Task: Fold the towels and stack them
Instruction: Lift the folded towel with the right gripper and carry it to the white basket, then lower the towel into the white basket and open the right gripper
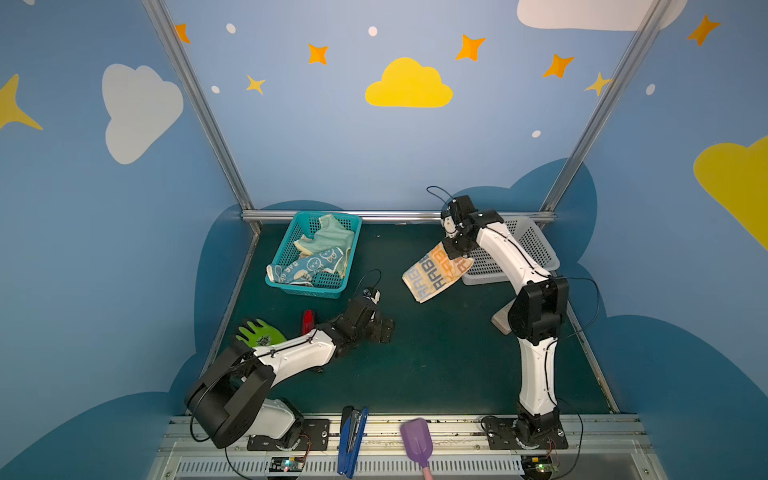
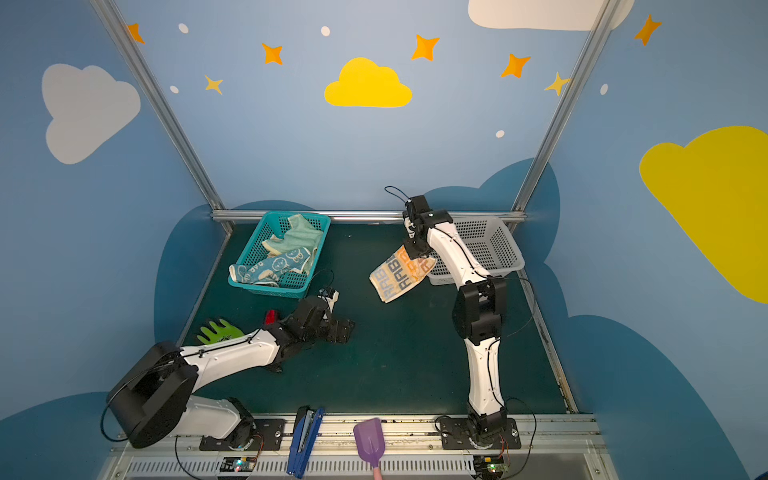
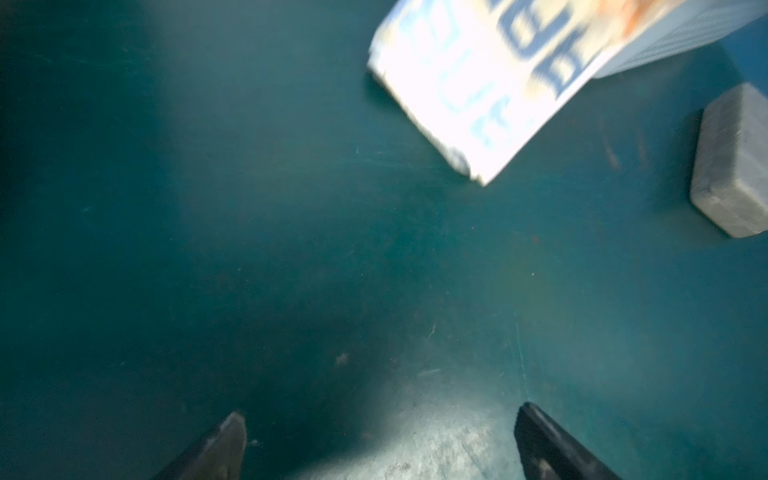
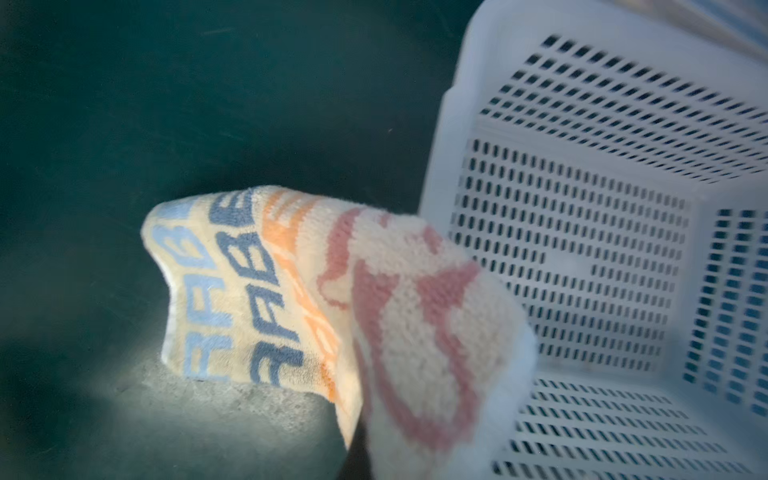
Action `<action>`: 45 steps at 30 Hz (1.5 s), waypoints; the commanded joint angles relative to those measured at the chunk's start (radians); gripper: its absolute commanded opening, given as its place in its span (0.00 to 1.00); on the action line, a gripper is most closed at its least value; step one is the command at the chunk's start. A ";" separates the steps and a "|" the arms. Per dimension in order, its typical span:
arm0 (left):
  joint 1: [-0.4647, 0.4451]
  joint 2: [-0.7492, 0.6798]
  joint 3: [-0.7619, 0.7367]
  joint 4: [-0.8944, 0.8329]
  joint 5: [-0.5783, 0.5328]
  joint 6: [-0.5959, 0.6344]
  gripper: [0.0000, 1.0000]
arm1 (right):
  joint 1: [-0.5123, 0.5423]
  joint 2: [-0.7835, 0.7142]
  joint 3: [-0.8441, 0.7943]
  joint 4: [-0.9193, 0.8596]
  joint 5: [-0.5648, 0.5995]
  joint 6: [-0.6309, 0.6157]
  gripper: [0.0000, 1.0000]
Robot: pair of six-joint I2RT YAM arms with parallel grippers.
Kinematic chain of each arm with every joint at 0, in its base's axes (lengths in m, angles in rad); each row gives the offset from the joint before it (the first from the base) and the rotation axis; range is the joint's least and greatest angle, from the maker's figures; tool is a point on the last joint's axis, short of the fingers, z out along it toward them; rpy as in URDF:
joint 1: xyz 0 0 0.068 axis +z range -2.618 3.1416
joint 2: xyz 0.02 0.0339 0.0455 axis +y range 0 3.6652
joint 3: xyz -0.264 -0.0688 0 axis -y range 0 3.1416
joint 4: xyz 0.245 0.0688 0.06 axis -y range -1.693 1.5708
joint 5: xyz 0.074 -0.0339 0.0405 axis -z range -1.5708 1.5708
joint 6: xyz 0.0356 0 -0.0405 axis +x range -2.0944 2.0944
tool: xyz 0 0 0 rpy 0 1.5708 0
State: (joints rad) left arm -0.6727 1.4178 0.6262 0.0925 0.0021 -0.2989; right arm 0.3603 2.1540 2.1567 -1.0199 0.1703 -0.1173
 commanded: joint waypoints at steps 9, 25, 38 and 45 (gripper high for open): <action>0.001 0.009 0.040 -0.040 -0.016 0.018 1.00 | -0.145 -0.006 0.101 -0.024 -0.061 -0.198 0.00; 0.001 0.036 0.106 -0.121 -0.040 0.023 1.00 | -0.371 0.124 0.124 0.123 -0.108 -0.280 0.00; 0.001 0.046 0.153 -0.155 -0.049 0.032 1.00 | -0.423 0.254 0.130 0.250 -0.045 -0.280 0.03; 0.001 0.030 0.164 -0.157 -0.045 0.039 1.00 | -0.425 0.263 0.129 0.305 0.111 -0.207 0.87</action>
State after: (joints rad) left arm -0.6727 1.4544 0.7696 -0.0433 -0.0353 -0.2771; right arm -0.0685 2.4252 2.2574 -0.7609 0.1959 -0.3721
